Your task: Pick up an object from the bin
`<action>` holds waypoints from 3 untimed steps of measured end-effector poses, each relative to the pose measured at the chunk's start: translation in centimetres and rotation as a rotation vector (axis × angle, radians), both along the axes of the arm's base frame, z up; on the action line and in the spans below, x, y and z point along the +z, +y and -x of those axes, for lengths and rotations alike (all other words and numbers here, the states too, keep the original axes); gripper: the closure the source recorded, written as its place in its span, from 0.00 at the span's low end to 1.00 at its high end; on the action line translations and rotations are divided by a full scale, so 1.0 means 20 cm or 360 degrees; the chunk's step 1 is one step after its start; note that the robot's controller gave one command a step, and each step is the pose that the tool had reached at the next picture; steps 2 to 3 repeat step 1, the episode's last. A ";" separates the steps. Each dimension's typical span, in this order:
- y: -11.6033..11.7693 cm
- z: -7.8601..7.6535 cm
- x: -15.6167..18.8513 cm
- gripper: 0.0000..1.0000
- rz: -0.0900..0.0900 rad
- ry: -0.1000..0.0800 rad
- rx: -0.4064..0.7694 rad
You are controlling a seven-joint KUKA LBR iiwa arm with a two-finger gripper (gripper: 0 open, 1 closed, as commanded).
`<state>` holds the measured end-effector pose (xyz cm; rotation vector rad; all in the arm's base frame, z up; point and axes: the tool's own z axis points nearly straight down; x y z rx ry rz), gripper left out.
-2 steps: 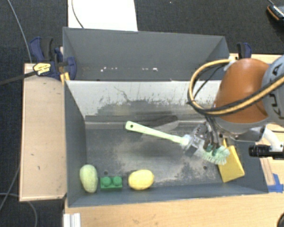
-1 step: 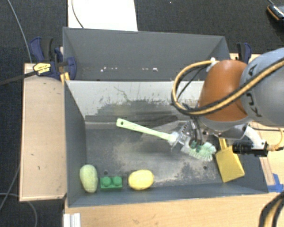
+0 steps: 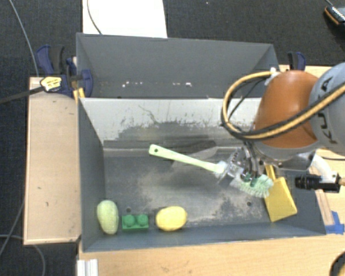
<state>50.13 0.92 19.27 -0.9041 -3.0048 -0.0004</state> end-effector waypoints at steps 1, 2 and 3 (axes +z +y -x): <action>0.19 0.00 -0.54 1.00 -0.0002 0.0010 -0.0098; 0.19 0.00 -0.54 1.00 -0.0002 0.0010 -0.0098; 0.19 0.00 -0.54 1.00 -0.0002 0.0010 -0.0098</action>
Offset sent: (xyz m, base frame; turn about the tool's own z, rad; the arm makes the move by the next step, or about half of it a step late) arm 0.0097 0.0122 -0.0551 0.0551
